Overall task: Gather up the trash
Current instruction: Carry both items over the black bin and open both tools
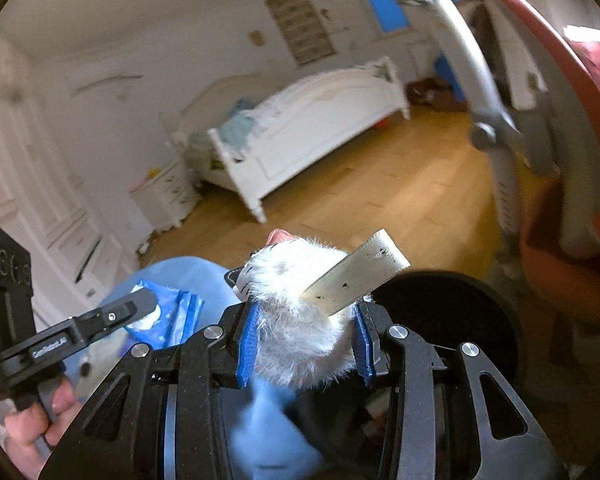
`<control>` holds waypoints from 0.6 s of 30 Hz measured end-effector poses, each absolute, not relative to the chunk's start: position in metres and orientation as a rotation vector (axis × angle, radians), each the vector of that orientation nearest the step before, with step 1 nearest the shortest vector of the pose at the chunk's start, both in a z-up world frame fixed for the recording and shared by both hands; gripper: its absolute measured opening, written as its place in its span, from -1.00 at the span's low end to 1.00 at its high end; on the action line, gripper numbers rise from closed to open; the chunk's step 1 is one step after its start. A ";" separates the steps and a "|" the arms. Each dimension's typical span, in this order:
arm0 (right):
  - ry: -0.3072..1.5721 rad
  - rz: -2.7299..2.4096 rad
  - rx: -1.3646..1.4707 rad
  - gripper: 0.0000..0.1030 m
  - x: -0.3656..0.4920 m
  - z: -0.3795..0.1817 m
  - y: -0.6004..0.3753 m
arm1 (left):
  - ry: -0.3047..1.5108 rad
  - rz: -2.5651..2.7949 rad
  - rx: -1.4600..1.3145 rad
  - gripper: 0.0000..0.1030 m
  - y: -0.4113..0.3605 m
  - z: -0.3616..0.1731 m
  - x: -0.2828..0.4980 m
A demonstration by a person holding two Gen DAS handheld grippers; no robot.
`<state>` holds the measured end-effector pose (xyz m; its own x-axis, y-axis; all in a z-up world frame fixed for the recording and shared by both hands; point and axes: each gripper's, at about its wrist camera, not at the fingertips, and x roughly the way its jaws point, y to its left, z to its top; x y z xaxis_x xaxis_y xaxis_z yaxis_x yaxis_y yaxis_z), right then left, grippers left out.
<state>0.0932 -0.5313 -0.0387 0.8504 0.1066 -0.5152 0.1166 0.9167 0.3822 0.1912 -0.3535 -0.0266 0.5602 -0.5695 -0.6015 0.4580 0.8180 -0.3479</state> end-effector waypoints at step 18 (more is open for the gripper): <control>0.625 -0.077 0.536 -0.23 0.079 -0.097 -0.581 | 0.881 -0.649 -0.069 -0.58 -0.420 -0.068 0.201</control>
<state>0.0794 -0.5811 -0.0969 0.8130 0.0895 -0.5753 0.2264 0.8617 0.4541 0.2015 -0.4203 -0.0679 0.4594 -0.5540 -0.6943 0.4988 0.8077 -0.3144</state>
